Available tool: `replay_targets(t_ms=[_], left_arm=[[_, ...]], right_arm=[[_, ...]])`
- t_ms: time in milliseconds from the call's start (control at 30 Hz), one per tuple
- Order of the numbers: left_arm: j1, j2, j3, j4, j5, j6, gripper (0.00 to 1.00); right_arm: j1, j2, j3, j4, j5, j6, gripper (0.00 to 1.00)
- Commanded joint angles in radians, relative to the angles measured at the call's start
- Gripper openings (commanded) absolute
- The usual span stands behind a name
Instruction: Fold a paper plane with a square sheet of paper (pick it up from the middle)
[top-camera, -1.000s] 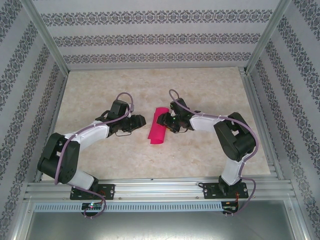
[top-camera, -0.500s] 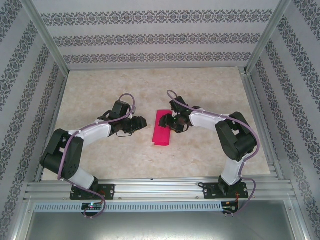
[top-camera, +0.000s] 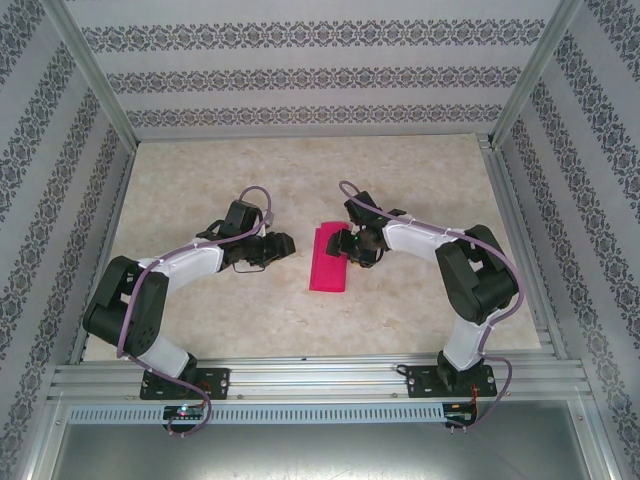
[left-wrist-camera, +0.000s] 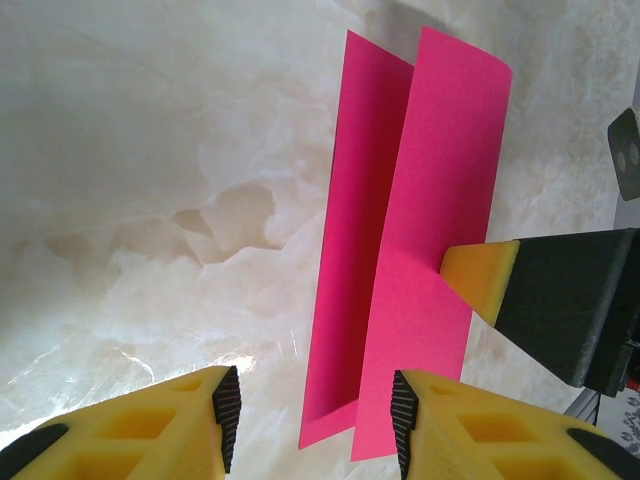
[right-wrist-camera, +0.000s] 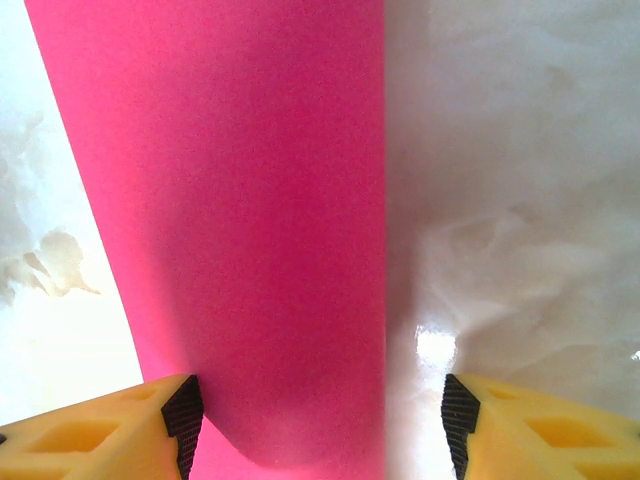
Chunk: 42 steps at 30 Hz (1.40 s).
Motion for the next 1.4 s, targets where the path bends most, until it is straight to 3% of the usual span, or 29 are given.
replay_targets(t_ms=[0,667,1367], left_arm=[[-0.008,0.017,0.028,-0.008,0.016,0.019,0.47],[-0.009,0.026,0.039,-0.023,0.018,0.029,0.47],[-0.009,0.033,0.043,-0.025,0.02,0.03,0.46]], right_arm=[[0.002,0.03,0.052,-0.056,0.017,-0.034,0.67],[0.041,0.133,0.165,-0.168,0.045,-0.069,0.73],[0.052,0.188,0.206,-0.269,0.145,-0.062,0.71]])
